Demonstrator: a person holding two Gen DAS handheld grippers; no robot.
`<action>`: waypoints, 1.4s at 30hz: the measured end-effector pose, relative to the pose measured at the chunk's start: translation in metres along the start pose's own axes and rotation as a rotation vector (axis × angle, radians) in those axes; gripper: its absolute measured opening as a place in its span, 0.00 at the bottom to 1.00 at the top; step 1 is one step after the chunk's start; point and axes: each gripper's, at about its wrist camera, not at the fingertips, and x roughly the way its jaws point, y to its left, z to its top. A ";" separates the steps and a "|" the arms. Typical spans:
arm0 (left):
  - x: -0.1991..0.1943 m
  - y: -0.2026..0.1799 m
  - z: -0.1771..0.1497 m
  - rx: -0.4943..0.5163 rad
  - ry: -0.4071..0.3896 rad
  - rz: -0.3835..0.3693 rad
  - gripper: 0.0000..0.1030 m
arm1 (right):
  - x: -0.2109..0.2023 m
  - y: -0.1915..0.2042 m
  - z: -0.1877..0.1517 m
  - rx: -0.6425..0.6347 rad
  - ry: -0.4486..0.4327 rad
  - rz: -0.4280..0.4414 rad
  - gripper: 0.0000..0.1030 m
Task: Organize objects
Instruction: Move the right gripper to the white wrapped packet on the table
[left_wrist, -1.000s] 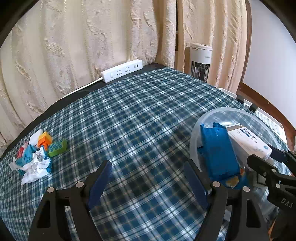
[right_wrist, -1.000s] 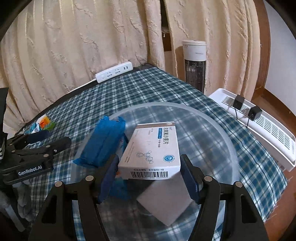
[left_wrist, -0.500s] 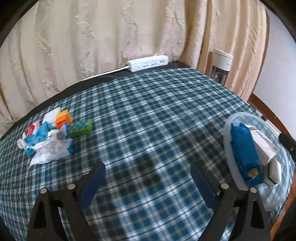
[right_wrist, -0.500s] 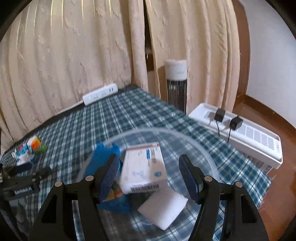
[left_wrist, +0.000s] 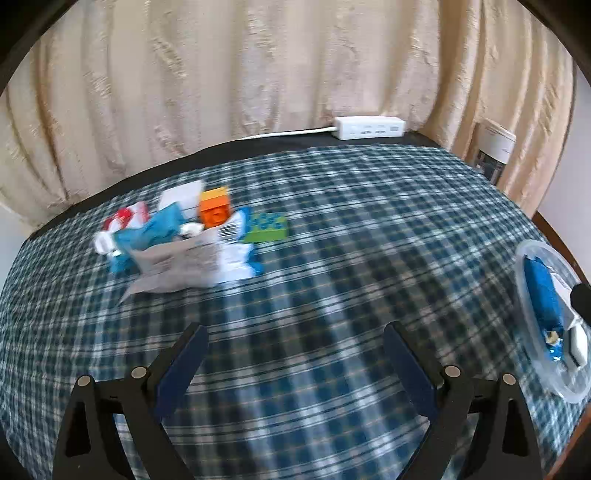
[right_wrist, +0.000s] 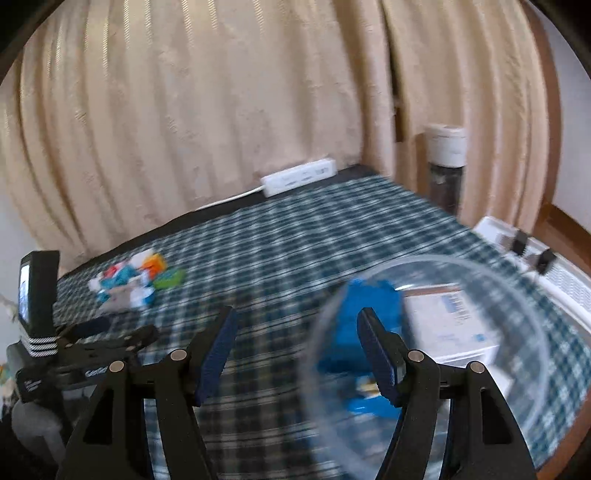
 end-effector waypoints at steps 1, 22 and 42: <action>0.000 0.006 -0.001 -0.008 0.000 0.005 0.95 | 0.003 0.005 -0.001 0.001 0.016 0.022 0.67; -0.015 0.104 -0.023 -0.136 -0.040 0.075 0.95 | 0.062 0.102 -0.023 -0.020 0.239 0.231 0.71; -0.022 0.163 -0.031 -0.232 -0.071 0.118 0.95 | 0.145 0.185 -0.016 0.049 0.405 0.357 0.71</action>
